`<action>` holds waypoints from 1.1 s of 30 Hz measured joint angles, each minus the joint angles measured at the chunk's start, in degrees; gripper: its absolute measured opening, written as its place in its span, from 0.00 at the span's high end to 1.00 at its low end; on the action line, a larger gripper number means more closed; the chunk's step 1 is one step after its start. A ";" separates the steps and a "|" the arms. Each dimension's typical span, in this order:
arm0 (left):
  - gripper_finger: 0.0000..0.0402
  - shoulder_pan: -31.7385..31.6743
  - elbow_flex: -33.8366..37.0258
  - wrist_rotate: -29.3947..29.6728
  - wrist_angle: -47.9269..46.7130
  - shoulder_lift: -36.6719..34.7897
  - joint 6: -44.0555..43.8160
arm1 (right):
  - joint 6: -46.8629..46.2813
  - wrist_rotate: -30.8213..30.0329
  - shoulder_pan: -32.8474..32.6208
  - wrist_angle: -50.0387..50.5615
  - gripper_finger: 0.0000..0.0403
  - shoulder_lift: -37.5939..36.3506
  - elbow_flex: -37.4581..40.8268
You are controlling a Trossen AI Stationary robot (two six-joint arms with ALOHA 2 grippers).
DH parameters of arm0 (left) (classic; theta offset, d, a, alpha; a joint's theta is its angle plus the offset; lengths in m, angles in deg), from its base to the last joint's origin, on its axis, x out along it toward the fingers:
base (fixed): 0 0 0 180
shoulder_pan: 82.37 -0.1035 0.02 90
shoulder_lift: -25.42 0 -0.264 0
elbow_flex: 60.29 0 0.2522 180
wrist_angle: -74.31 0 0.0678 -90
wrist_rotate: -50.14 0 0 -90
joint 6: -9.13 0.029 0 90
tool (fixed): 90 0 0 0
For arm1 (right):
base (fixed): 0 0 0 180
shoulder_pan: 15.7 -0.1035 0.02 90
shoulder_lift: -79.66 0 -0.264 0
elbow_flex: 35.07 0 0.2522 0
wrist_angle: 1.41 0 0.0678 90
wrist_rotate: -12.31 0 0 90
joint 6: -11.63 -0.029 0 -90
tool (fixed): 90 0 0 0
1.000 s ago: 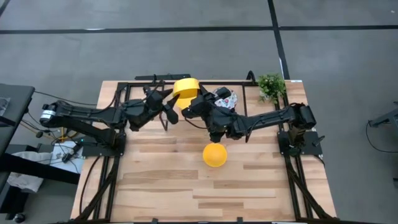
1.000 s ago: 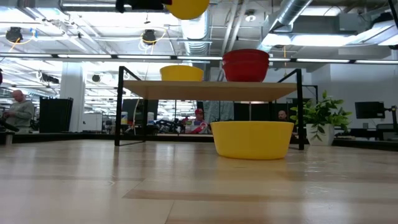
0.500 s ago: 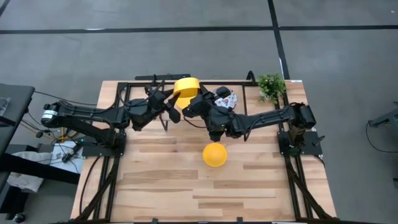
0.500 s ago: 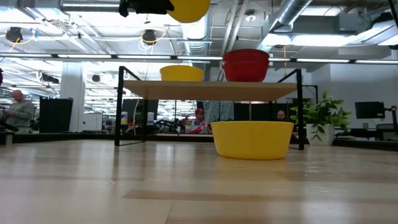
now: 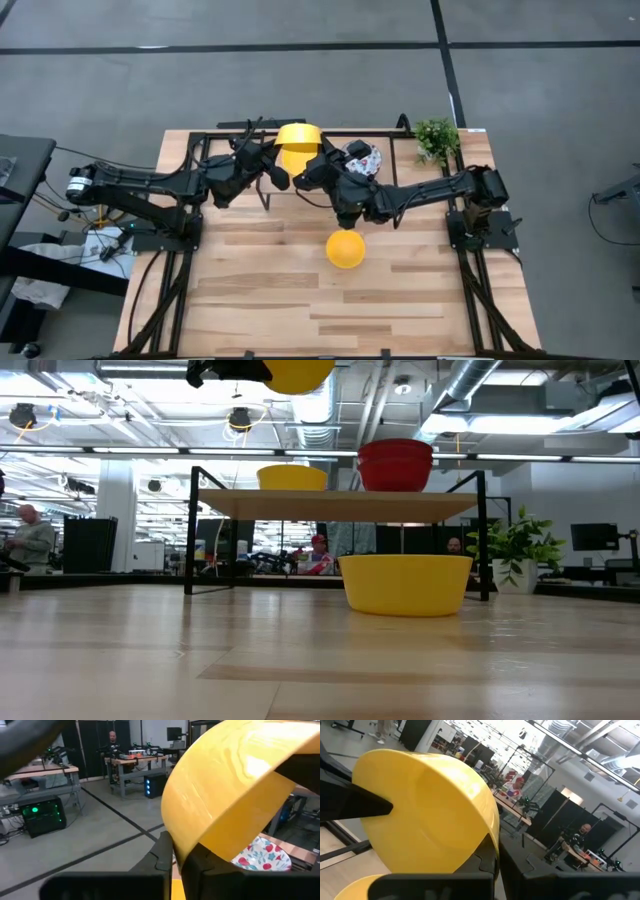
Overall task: Pick & Place Mini bowls
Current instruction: Stack the bottom yellow bowl on the yellow bowl on the shelf
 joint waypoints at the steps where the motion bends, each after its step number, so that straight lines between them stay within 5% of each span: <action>1: 0.97 0.00 0.00 -0.10 0.02 -0.02 -0.07 | 0.01 0.02 0.00 0.00 1.00 0.00 0.00; 23: 0.98 0.39 -0.04 -3.75 0.31 0.10 0.96 | 10.75 -3.11 -4.77 0.11 0.62 0.09 0.04; 33: 0.98 -4.34 0.00 1.06 -1.16 0.05 3.10 | 12.97 -6.64 -8.52 0.28 0.57 0.00 0.04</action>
